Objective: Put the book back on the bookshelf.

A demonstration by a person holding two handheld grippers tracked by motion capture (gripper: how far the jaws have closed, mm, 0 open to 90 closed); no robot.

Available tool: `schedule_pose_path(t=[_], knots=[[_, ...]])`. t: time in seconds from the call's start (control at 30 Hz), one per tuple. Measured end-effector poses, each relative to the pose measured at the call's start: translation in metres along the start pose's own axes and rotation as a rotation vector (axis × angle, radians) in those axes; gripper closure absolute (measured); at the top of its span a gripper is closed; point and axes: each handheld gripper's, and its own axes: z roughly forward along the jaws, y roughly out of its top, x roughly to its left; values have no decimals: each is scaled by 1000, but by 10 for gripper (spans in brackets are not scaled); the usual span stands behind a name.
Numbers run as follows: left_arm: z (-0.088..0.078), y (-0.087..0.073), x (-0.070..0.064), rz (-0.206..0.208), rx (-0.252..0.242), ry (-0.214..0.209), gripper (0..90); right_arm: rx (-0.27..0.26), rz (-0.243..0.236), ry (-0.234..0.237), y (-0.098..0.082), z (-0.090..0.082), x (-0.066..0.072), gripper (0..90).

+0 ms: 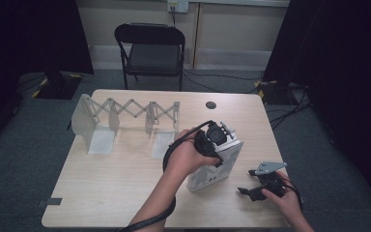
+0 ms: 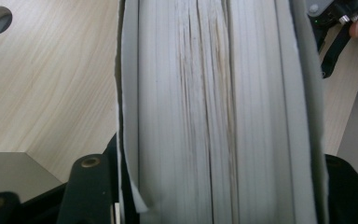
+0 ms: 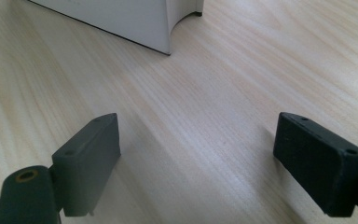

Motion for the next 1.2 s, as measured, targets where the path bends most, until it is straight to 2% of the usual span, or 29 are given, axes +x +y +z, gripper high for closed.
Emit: schedule_pose_path(t=[0.03, 0.1, 0.3, 0.43, 0.5, 0.63, 0.7, 0.8, 0.9, 1.07, 1.2], knots=[[2, 1, 0, 13, 4, 1, 415, -4, -4, -12, 0, 1, 1, 138], [2, 2, -1, 11, 8, 2, 415, -8, 2, -17, -1, 1, 2, 136], [3, 0, -2, 24, -14, 6, 422, -49, 12, -30, -4, 3, 2, 133], [5, 1, -2, 6, -1, 9, 418, -63, 14, -35, -6, 3, 2, 132], [6, 2, -2, 11, 15, 12, 402, -63, 13, -36, -6, 3, 2, 132], [8, 2, -1, -17, 12, 0, 384, -62, 14, -37, -6, 3, 2, 132], [8, 2, -2, -19, 9, -11, 375, -62, 14, -36, -6, 3, 2, 132], [8, 2, -3, -17, 7, -5, 360, -62, 15, -36, -6, 3, 2, 132], [9, 3, -3, -69, 41, -31, 312, -62, 15, -36, -6, 3, 2, 132], [9, 3, -4, -63, 43, -32, 311, -62, 15, -36, -6, 3, 2, 132], [9, 2, -4, -60, 43, -34, 349, -62, 15, -36, -6, 3, 2, 131]])
